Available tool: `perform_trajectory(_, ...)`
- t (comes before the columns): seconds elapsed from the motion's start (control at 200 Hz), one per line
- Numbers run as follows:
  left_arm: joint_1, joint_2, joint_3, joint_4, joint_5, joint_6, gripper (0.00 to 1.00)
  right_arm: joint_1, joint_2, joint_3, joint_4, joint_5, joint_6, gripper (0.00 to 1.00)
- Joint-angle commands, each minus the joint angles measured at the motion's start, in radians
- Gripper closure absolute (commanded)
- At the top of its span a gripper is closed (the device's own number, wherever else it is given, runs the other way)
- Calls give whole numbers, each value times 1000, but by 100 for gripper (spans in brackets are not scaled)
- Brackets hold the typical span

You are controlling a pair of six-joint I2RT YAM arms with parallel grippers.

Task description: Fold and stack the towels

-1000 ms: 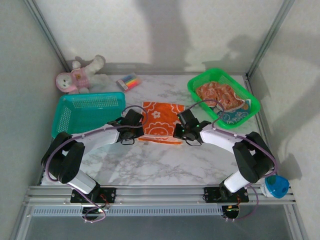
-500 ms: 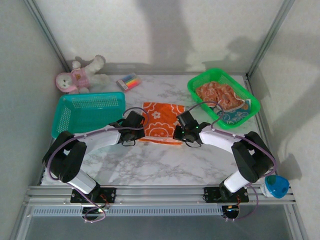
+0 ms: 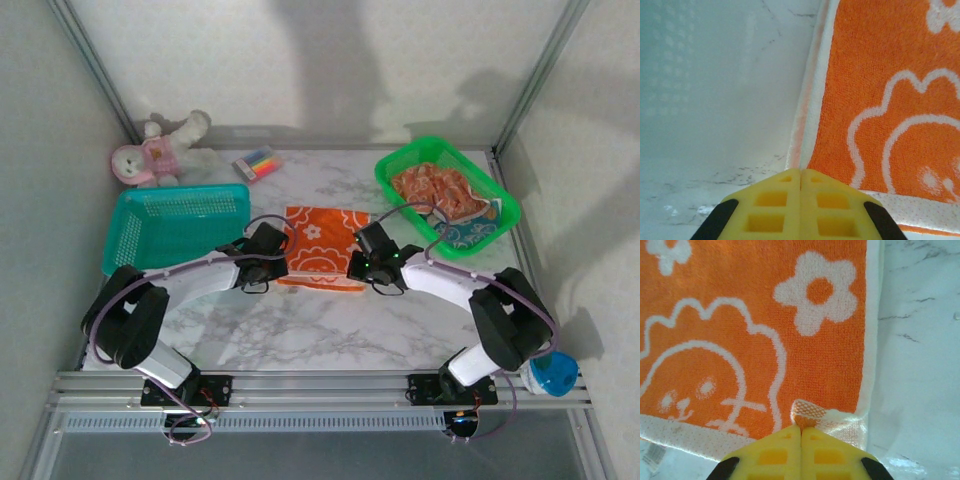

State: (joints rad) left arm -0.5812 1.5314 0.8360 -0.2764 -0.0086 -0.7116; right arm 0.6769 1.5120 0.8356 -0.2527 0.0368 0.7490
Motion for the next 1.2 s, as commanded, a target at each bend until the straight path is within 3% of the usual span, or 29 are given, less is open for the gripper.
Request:
perform_trajectory(0.0, 0, -52, 23, -49, -36, -6, 100, 11, -49, 2, -37, 33, 15, 100)
perform_trajectory(0.526, -14, -15, -53, 6, 10, -23, 100, 41, 2, -30, -5, 27, 38, 99)
perform_trajectory(0.706, -17, 4, -69, 13, 17, -21, 100, 49, 9, -30, 0, 26, 41, 91)
perform_trajectory(0.901, -18, -1, -66, 7, 29, -12, 64, 61, -30, -35, -32, 30, 53, 76)
perform_trajectory(1.192, -18, -17, -21, -42, 0, 6, 58, 62, -132, 16, -194, 124, 17, 69)
